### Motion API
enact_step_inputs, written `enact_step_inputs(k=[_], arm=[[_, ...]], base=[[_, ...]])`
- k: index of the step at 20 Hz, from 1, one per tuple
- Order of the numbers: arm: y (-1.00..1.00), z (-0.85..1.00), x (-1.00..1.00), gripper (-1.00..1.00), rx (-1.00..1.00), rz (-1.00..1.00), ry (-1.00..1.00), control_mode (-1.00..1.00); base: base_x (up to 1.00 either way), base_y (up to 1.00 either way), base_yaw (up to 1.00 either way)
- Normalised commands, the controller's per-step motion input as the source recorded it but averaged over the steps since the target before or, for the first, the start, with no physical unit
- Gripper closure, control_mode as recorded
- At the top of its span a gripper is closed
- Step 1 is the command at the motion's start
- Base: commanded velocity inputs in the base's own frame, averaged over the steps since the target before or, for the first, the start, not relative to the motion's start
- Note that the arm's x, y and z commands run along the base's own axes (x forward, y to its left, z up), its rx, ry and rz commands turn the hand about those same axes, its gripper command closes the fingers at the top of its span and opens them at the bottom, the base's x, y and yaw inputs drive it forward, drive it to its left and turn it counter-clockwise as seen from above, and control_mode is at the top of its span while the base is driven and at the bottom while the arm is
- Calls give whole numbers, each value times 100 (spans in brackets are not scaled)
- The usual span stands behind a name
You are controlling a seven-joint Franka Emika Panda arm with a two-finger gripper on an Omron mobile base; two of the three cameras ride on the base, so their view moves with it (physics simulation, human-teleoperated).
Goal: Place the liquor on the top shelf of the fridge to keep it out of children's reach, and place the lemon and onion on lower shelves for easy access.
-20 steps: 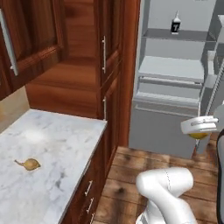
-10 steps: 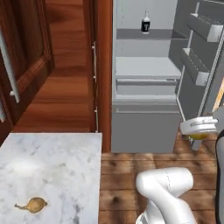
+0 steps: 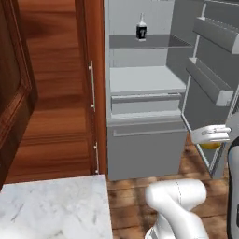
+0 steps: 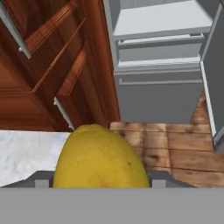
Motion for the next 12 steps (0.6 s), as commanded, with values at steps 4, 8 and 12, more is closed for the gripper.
enact_step_inputs(k=[4,8,12], arm=[[0,0,0,100,0,0,0,100],[0,0,0,100,0,0,0,100],[0,0,0,100,0,0,0,100]], base=[[76,5,-20],[71,26,-13],[71,10,-13]])
